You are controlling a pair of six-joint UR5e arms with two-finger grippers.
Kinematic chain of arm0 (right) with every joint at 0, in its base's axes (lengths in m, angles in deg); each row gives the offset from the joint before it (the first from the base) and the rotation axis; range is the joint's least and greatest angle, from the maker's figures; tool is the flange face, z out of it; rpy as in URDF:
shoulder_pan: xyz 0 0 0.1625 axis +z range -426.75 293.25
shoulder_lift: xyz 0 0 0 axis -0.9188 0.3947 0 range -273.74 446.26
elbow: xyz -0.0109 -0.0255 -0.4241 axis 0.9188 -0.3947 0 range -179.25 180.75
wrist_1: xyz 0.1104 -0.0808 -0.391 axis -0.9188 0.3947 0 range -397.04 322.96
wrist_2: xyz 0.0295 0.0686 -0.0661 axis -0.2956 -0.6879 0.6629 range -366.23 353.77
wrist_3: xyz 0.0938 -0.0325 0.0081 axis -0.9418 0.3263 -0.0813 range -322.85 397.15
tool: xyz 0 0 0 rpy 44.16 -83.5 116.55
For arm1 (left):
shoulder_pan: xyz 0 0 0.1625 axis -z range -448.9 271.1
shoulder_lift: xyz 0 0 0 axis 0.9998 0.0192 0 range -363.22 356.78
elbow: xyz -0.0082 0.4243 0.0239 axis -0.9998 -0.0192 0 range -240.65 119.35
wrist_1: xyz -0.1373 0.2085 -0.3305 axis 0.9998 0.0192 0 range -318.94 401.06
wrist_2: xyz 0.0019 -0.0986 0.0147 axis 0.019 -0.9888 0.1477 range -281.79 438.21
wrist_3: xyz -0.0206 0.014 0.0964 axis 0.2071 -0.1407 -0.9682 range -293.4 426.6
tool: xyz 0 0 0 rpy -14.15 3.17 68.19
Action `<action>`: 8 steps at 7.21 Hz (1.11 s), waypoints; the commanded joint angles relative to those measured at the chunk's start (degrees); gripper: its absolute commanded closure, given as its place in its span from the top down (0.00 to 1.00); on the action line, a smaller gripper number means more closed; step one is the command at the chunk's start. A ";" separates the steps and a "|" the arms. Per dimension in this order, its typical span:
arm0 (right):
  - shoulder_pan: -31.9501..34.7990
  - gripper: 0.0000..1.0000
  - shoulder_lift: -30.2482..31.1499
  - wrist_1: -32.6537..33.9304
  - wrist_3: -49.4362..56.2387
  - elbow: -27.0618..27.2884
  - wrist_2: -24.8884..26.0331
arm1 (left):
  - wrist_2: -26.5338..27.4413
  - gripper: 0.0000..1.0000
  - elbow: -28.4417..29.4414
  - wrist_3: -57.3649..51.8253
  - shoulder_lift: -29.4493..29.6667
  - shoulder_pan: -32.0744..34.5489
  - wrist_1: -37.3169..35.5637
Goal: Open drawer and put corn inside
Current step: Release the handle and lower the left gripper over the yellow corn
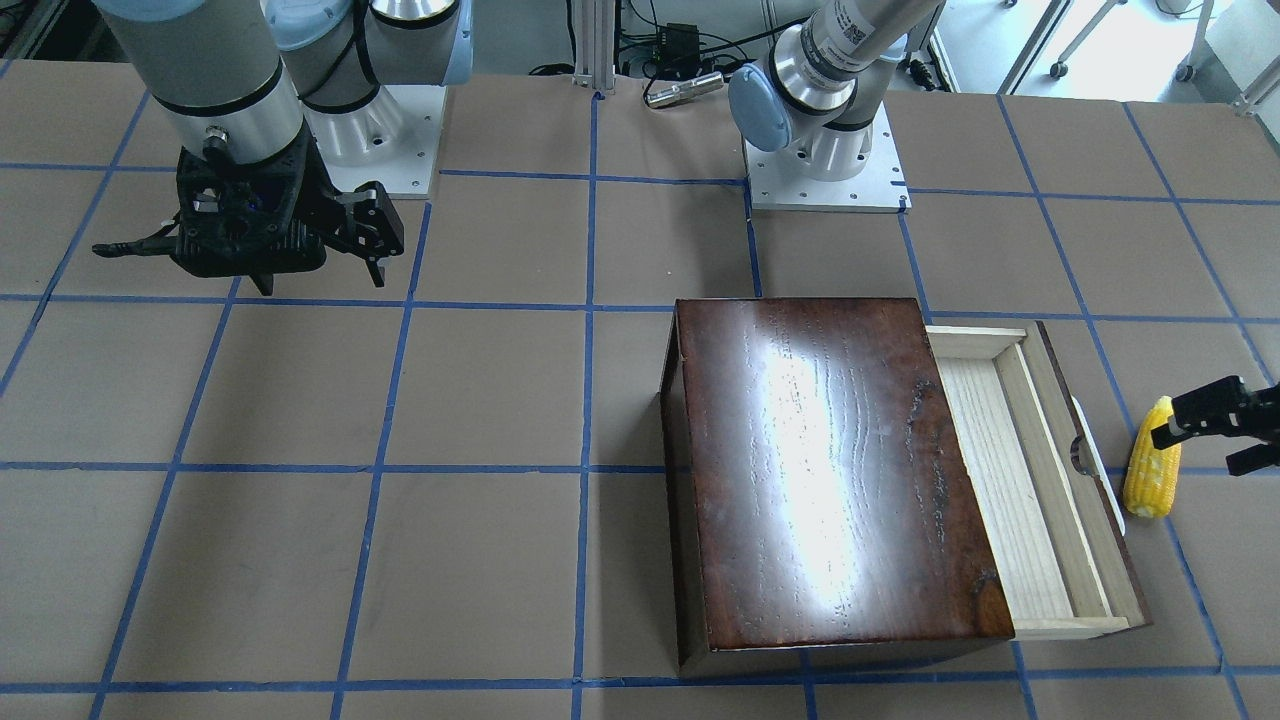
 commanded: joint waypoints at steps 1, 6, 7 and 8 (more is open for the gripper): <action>0.11 1.00 0.00 0.00 0.00 0.00 0.00 | 4.75 1.00 1.01 -10.19 1.07 -2.31 -0.31; 0.11 1.00 0.00 0.00 0.00 0.00 0.00 | 9.41 1.00 -2.41 -26.65 6.25 -3.91 -7.16; 0.11 1.00 0.00 0.00 0.00 0.00 0.00 | 9.41 1.00 -3.72 -27.71 7.04 -4.34 -7.60; 0.11 1.00 0.00 0.00 0.00 0.00 0.00 | 9.50 1.00 -4.52 -29.63 7.75 -5.65 -9.00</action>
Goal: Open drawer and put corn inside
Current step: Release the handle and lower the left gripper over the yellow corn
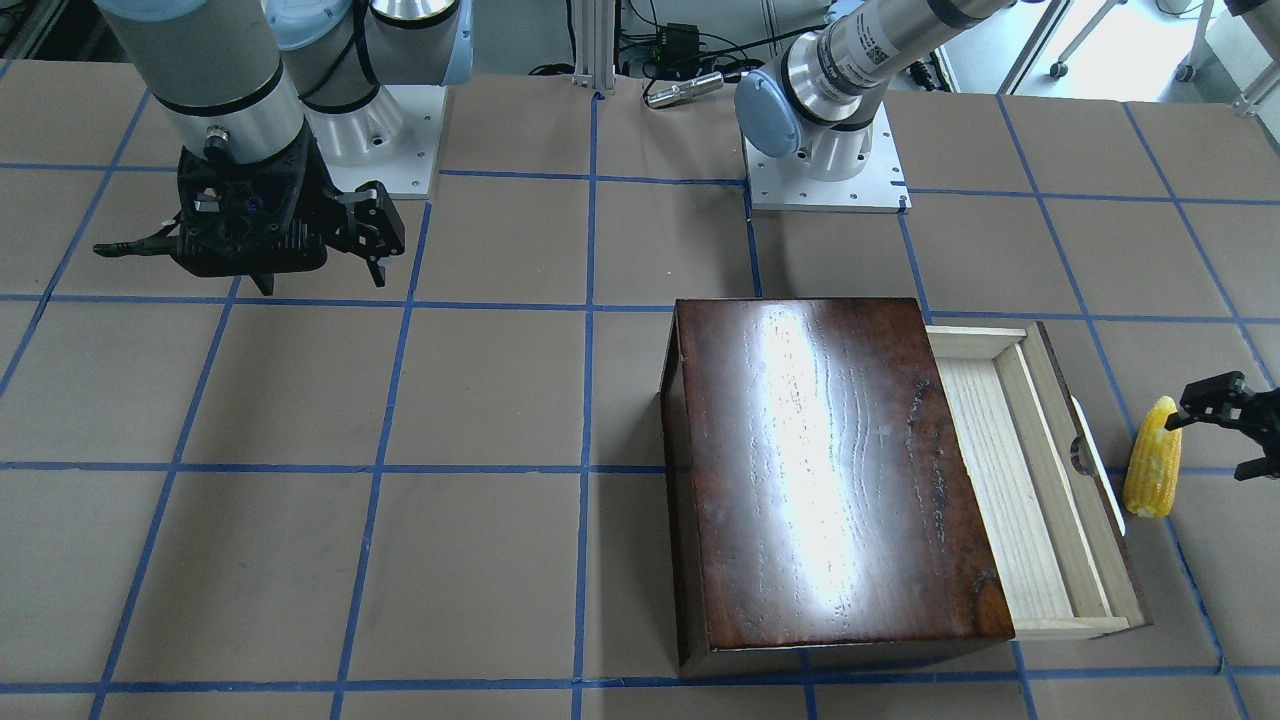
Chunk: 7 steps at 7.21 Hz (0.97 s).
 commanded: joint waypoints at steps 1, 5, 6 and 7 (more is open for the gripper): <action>0.00 1.00 0.00 0.00 0.00 0.00 0.00 | 0.04 1.00 -1.34 -3.92 2.06 -1.48 -1.84; 0.00 1.00 0.00 0.00 0.00 0.00 0.00 | 0.13 1.00 -1.35 -3.94 4.96 -1.48 -2.37; 0.00 1.00 0.00 0.00 0.00 0.00 0.00 | 0.30 1.00 -1.52 -3.59 5.32 -1.48 -4.20; -0.17 1.00 0.00 0.00 0.00 0.00 0.00 | 2.48 1.00 -2.13 -3.23 5.06 -1.48 -4.74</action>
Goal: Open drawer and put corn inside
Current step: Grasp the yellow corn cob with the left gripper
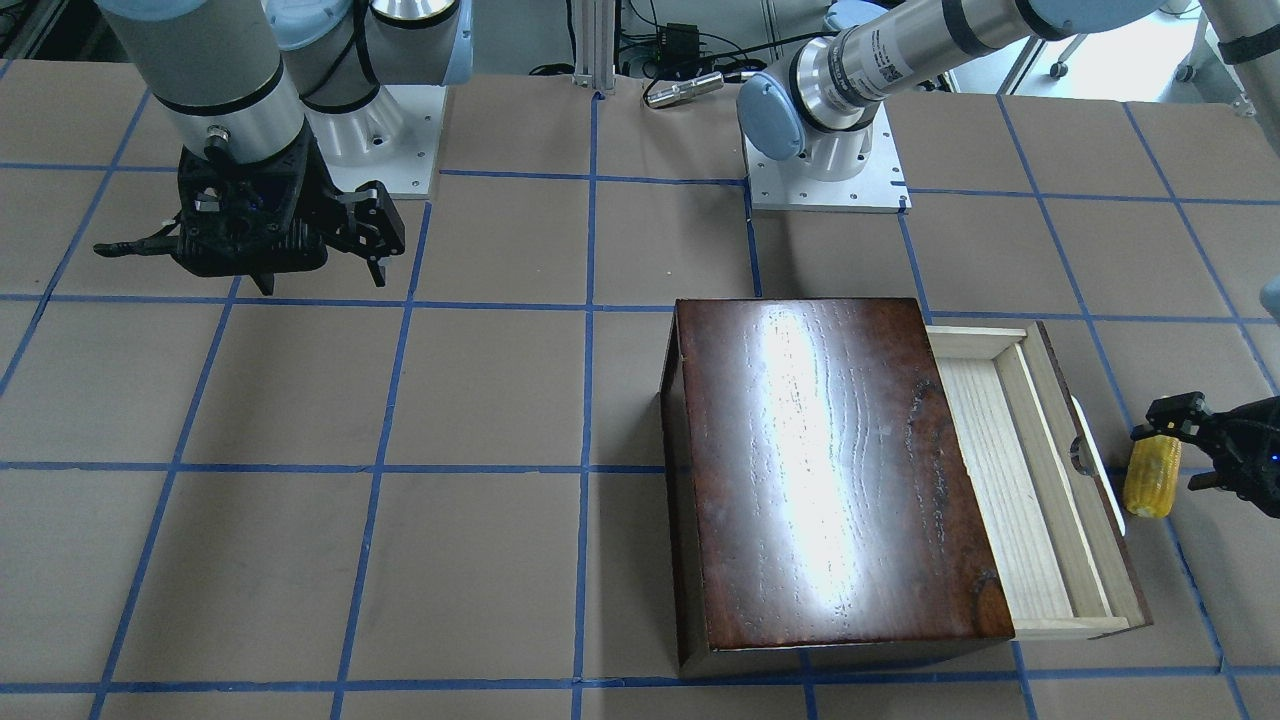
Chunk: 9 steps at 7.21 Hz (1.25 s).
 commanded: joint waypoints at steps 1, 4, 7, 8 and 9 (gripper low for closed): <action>0.04 1.00 0.00 0.00 0.00 0.00 0.00 | 2.31 1.00 -2.34 0.65 -1.53 0.52 -1.35; 0.04 1.00 0.00 0.00 0.00 0.00 0.00 | 3.20 1.00 -8.92 0.48 -2.94 0.88 -13.00; 0.04 1.00 0.00 0.00 0.00 0.00 0.00 | 4.94 1.00 -12.03 -0.05 -3.39 0.79 -19.28; 0.04 1.00 0.00 0.00 0.00 0.00 0.00 | 6.78 0.72 -11.85 -0.05 -3.74 0.88 -19.11; 0.04 1.00 0.00 0.00 0.00 0.00 0.00 | 8.80 0.19 -11.85 -0.05 -4.01 0.96 -19.02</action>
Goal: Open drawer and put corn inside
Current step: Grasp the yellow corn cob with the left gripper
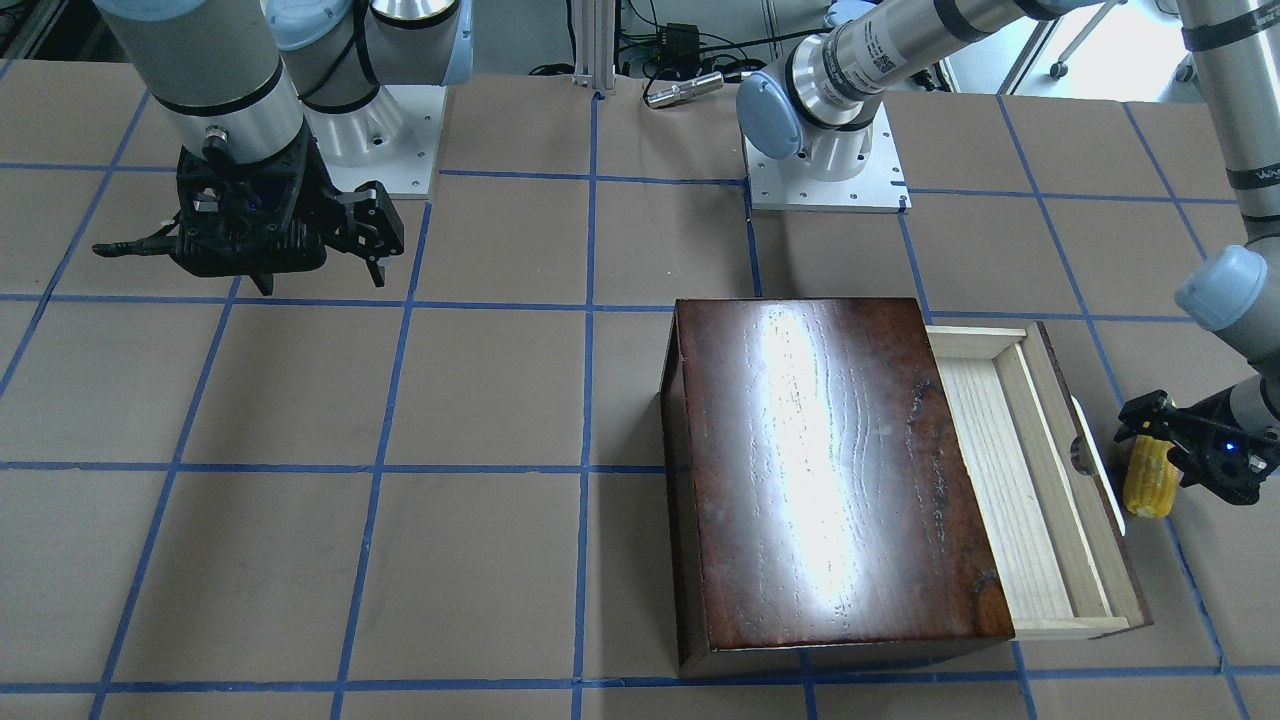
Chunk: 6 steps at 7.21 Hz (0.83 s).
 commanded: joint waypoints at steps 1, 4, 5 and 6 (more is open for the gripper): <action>-0.15 1.00 0.00 0.00 0.00 0.00 0.00 | 2.28 0.00 0.08 -0.04 -0.51 0.09 0.25; 0.02 1.00 0.00 0.00 0.00 0.00 0.00 | 2.11 0.00 3.13 0.93 -1.74 0.09 2.86; 0.02 1.00 0.00 0.00 0.00 0.00 0.00 | 1.93 0.00 6.72 2.76 -2.70 0.09 8.80; 0.02 1.00 0.00 0.00 0.00 0.00 0.00 | 1.76 0.00 10.85 6.95 -3.50 0.17 14.00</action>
